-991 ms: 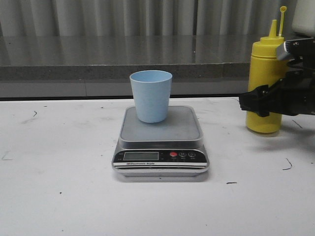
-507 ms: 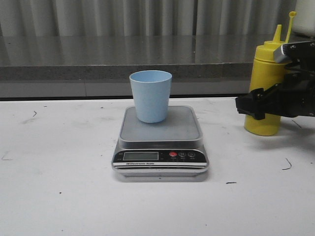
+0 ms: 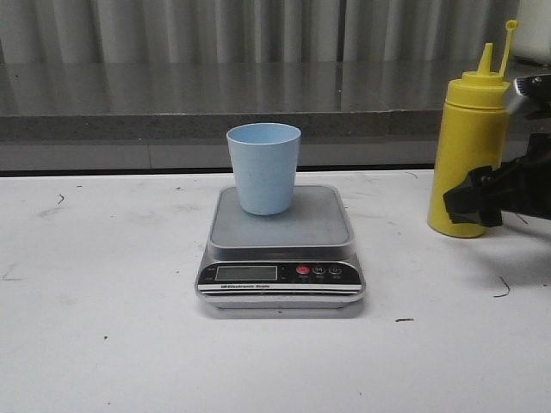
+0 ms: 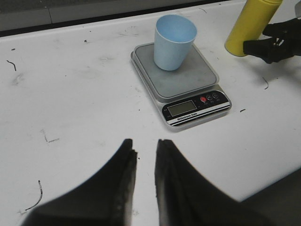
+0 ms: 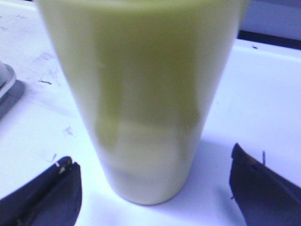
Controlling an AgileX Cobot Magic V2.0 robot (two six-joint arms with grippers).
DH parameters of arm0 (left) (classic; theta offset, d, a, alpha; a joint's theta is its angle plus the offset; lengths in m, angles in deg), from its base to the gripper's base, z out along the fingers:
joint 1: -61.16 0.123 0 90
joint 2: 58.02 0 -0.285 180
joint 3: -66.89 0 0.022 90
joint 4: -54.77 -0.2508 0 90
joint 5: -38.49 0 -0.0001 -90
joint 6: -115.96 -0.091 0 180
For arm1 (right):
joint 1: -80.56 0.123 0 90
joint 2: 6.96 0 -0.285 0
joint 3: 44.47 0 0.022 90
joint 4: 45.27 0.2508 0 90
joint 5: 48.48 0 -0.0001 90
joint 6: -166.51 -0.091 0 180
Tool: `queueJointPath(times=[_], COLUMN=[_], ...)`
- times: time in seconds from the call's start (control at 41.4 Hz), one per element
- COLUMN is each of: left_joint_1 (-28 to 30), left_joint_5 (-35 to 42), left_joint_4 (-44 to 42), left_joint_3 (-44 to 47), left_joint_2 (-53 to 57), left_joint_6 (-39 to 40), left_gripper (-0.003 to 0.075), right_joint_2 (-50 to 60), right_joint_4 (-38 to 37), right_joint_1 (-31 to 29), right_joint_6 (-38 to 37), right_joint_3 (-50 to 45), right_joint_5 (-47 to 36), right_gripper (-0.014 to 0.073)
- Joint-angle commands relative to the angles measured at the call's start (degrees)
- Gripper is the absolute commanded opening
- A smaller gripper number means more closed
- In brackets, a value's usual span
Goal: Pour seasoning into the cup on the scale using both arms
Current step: 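Open the right gripper and withdraw it from the bottle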
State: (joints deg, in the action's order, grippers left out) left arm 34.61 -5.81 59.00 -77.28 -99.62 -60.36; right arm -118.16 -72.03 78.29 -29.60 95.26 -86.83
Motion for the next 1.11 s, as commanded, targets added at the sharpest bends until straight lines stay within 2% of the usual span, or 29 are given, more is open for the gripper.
queueJointPath(times=[0.0, 0.242, 0.459, 0.604, 0.725, 0.821, 1.087], left_joint_1=[0.02, 0.02, 0.02, 0.02, 0.02, 0.02, 0.02], left_joint_5=[4.25, 4.25, 4.13, 4.14, 4.14, 4.14, 4.14], left_joint_4=[0.76, 0.76, 0.76, 0.76, 0.76, 0.76, 0.76], left_joint_3=[-1.6, -1.6, -1.6, -1.6, -1.6, -1.6, -1.6], left_joint_2=[-0.1, -0.1, -0.1, -0.1, -0.1, -0.1, -0.1], left_joint_6=[0.01, 0.01, 0.01, 0.01, 0.01, 0.01, 0.01], left_gripper=[0.0112, 0.0112, 0.0112, 0.0112, 0.0112, 0.0112, 0.0112], right_joint_2=[7.27, 22.09, 36.0, 43.15, 47.1, 50.81, 66.71], right_joint_4=[0.55, -4.35, -3.83, -0.02, 13.19, 20.62, 22.89], right_joint_1=[1.46, 10.06, 16.77, 19.93, 20.55, 20.55, 20.55], right_joint_6=[-5.61, -15.42, -15.46, -8.76, 5.25, 14.06, 11.95], right_joint_3=[-0.12, -0.12, 0.12, 0.6, 4.18, 7.34, 8.0], right_joint_5=[3.43, 31.37, 56.24, 68.92, 79.64, 84.71, 85.26], right_gripper=[0.0652, 0.0652, 0.0652, 0.0652, 0.0652, 0.0652, 0.0652])
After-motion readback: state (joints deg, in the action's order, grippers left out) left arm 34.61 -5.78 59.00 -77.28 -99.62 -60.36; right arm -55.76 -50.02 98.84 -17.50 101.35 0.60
